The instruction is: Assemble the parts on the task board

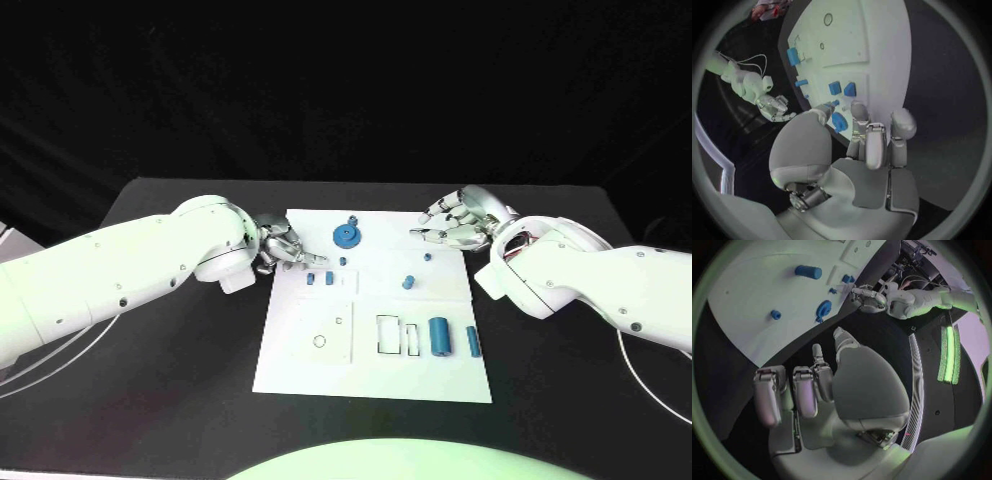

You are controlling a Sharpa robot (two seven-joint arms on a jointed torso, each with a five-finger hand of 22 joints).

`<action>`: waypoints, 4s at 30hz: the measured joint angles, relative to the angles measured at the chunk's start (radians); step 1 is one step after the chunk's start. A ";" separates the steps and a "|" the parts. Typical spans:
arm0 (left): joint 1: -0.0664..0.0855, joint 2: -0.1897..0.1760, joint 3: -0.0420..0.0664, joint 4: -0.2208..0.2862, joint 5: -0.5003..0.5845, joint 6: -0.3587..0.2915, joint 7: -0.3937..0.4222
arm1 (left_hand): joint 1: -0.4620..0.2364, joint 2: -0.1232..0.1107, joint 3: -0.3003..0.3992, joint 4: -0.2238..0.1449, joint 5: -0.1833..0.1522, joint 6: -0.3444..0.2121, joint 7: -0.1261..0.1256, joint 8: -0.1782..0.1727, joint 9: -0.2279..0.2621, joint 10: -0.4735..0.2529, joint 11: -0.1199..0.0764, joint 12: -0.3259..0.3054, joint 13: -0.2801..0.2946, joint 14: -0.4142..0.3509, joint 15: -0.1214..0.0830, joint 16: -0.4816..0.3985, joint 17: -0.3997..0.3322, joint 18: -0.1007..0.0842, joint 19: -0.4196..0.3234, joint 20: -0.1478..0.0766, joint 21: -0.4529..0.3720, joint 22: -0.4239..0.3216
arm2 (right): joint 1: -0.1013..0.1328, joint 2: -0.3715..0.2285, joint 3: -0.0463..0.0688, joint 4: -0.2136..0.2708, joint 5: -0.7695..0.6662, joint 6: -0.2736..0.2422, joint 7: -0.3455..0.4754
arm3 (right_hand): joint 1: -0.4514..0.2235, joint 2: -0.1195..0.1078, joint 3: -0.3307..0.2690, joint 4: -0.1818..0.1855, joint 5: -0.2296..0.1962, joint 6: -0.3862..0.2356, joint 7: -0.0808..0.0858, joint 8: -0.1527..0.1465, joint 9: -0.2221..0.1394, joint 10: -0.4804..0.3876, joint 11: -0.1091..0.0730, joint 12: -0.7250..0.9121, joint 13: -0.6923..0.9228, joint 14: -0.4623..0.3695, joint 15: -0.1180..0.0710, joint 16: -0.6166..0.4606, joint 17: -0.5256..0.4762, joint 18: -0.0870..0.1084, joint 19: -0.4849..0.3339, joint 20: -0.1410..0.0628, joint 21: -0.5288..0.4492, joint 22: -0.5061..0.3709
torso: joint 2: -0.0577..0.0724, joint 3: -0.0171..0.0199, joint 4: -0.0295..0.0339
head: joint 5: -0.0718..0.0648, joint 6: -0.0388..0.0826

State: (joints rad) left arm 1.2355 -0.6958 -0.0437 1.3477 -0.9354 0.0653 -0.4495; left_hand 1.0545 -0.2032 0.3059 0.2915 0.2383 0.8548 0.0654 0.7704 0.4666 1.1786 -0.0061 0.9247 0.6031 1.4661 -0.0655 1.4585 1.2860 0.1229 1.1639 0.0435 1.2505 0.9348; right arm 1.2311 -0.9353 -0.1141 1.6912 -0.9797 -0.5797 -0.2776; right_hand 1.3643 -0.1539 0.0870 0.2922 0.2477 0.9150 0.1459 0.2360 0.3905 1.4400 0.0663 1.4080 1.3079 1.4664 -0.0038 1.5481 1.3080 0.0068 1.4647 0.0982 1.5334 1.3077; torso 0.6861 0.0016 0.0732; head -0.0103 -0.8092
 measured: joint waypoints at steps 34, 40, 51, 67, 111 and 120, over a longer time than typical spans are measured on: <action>-0.046 0.077 -0.020 -0.013 -0.403 -0.269 0.456 | 0.423 -0.041 0.056 -0.053 0.015 -0.146 0.101 -0.196 -0.248 -0.395 0.124 -0.278 -0.392 -0.354 0.116 -0.288 -0.663 0.047 -0.234 0.107 -0.330 -0.351 | -0.001 -0.004 0.000 -0.001 -0.010 -0.005 0.026 | 0.000 0.000 0.003 -0.003 0.000 -0.004 -0.004 0.000 0.000 -0.014 -0.007 -0.027 0.000 0.000 0.000 -0.015 0.000 0.000 0.000 0.000 -0.045 0.000 | 0.002 0.0008 -0.0012 | -0.009 0.014; -0.046 0.096 -0.021 -0.028 -0.459 -0.234 0.435 | 0.422 -0.042 0.061 -0.047 0.015 -0.126 0.099 -0.207 -0.256 -0.384 0.120 -0.274 -0.402 -0.320 0.114 -0.232 -0.610 0.047 -0.231 0.103 -0.307 -0.334 | -0.001 -0.003 0.000 0.000 -0.014 -0.006 0.028 | 0.000 0.000 0.003 -0.003 0.000 -0.004 -0.004 0.004 0.000 -0.036 -0.004 -0.051 0.000 0.000 0.000 -0.030 0.000 0.015 0.000 0.000 -0.081 0.000 | 0.002 0.0012 -0.0010 | -0.009 0.012; -0.046 0.118 -0.021 -0.055 -0.509 -0.194 0.389 | 0.426 -0.046 0.075 -0.048 0.015 -0.100 0.097 -0.222 -0.261 -0.374 0.121 -0.274 -0.412 -0.297 0.112 -0.196 -0.576 0.047 -0.228 0.100 -0.284 -0.319 | -0.001 -0.003 0.000 0.001 -0.018 -0.021 0.043 | 0.008 -0.008 0.041 -0.001 0.004 -0.022 -0.005 0.020 -0.001 -0.202 -0.008 -0.326 -0.163 -0.004 -0.015 -0.229 -0.093 0.096 -0.093 -0.012 -0.502 -0.042 | 0.002 0.0008 -0.0010 | -0.012 0.012; -0.047 0.148 -0.022 -0.089 -0.526 -0.164 0.366 | 0.439 -0.043 0.127 -0.064 0.015 -0.071 0.094 -0.240 -0.269 -0.354 0.119 -0.274 -0.431 -0.278 0.107 -0.161 -0.548 0.047 -0.227 0.100 -0.252 -0.294 | -0.001 0.003 0.000 -0.003 -0.008 -0.050 0.094 | 0.010 -0.049 0.197 -0.003 0.008 -0.048 0.024 0.037 -0.009 -0.332 0.026 -1.049 -0.884 -0.206 0.034 -1.149 -0.662 0.164 -0.252 0.035 -1.403 -0.733 | 0.001 0.0002 -0.0002 | -0.012 0.010; -0.045 0.175 -0.023 -0.117 -0.521 -0.136 0.372 | 0.421 -0.013 0.296 -0.210 0.008 0.080 0.070 -0.294 -0.248 -0.165 0.076 -0.344 -0.477 -0.145 0.067 -0.045 -0.383 0.047 -0.206 0.067 -0.082 -0.139 | -0.003 0.010 -0.001 -0.006 0.033 -0.055 0.144 | 0.006 -0.061 0.229 -0.006 0.012 -0.063 0.042 0.039 -0.020 -0.332 0.047 -1.131 -1.039 -0.238 0.059 -1.309 -0.717 0.164 -0.277 0.067 -1.466 -0.903 | 0.000 -0.0001 0.0003 | -0.017 0.002; -0.054 0.154 -0.020 -0.100 -0.498 -0.169 0.383 | 0.395 -0.010 0.293 -0.213 0.006 0.093 0.068 -0.306 -0.238 -0.149 0.074 -0.367 -0.481 -0.138 0.067 -0.041 -0.379 0.047 -0.199 0.067 -0.078 -0.132 | -0.004 0.011 -0.001 -0.008 0.034 -0.052 0.144 | 0.006 -0.061 0.229 -0.006 0.012 -0.064 0.042 0.039 -0.021 -0.336 0.050 -1.135 -1.049 -0.241 0.063 -1.321 -0.722 0.164 -0.283 0.072 -1.466 -0.919 | 0.000 -0.0001 -0.0004 | -0.018 0.008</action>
State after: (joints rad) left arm 1.1818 -0.5415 -0.0640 1.2477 -1.4336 -0.1039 -0.0664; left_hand 1.4494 -0.2134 0.5991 0.0780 0.2439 0.9479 0.1338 0.4647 0.2287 1.0301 0.0681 0.5576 0.1219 1.3279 0.0020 1.4172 0.9068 0.1698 0.9653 0.1108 1.1724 0.8028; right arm 1.2267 -0.9246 -0.1151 1.6832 -0.9460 -0.6320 -0.1339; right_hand 1.3702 -0.2150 0.3162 0.2867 0.2594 0.8513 0.1881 0.2747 0.3699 1.1041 0.1165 0.2731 0.2589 1.2253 0.0590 0.2276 0.5865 0.1706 1.1820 0.1702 0.0675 0.3887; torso 0.6865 0.0015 0.0729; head -0.0280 -0.8011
